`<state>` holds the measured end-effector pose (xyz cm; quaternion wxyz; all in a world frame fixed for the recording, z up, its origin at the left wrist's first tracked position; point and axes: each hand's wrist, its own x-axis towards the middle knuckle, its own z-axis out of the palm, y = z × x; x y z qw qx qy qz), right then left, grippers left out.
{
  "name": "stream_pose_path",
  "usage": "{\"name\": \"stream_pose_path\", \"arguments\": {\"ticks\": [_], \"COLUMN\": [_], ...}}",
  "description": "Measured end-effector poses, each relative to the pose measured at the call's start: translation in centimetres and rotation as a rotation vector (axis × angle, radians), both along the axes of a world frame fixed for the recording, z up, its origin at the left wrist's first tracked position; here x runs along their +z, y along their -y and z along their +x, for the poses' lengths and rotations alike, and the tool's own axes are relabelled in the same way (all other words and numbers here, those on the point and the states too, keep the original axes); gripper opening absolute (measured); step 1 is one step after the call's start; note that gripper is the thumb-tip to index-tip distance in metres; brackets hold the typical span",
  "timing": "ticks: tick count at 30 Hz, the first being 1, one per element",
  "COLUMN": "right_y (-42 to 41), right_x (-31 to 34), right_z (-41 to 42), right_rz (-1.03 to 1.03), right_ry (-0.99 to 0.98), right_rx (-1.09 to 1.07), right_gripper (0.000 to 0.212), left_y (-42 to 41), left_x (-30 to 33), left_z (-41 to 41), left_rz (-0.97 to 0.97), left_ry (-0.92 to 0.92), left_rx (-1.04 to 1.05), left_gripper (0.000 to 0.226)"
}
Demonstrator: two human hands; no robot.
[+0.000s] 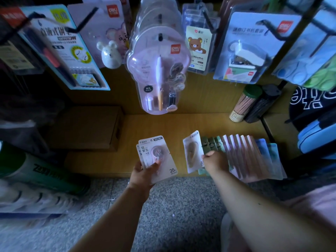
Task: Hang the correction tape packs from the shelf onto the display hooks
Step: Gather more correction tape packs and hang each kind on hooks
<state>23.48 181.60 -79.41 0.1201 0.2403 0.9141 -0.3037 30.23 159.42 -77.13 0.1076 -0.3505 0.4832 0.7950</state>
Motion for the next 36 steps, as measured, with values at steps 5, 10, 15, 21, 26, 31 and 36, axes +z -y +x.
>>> {"name": "stream_pose_path", "arguments": {"ticks": [5, 10, 15, 21, 26, 31, 36], "right_y": [1.0, 1.8, 2.6, 2.8, 2.8, 3.4, 3.5], "right_x": [1.8, 4.4, 6.3, 7.9, 10.0, 12.9, 15.1], "right_z": [-0.4, 0.6, 1.9, 4.2, 5.7, 7.8, 9.4], "right_rz": [-0.343, -0.611, -0.696, -0.729, -0.751, -0.810, -0.916], "right_ry": [-0.123, -0.085, -0.048, -0.048, -0.021, -0.021, -0.053], "right_rx": [-0.069, 0.035, 0.120, 0.177, 0.246, 0.285, 0.285], "right_gripper": [0.024, 0.009, 0.012, 0.013, 0.025, 0.030, 0.026], "left_y": [0.3, 0.5, 0.5, 0.5, 0.5, -0.1, -1.0], "left_x": [0.7, 1.9, 3.7, 5.5, 7.7, 10.2, 12.7], "left_z": [0.3, 0.9, 1.7, 3.4, 5.2, 6.9, 8.5], "left_rz": [-0.074, -0.135, -0.130, -0.091, -0.024, -0.065, -0.080], "left_ry": [0.002, -0.022, -0.065, -0.183, -0.226, -0.255, -0.337], "left_rx": [0.064, 0.083, 0.021, -0.053, -0.107, -0.169, -0.197], "left_gripper": [0.051, 0.042, 0.048, 0.025, 0.043, 0.060, 0.058]}}
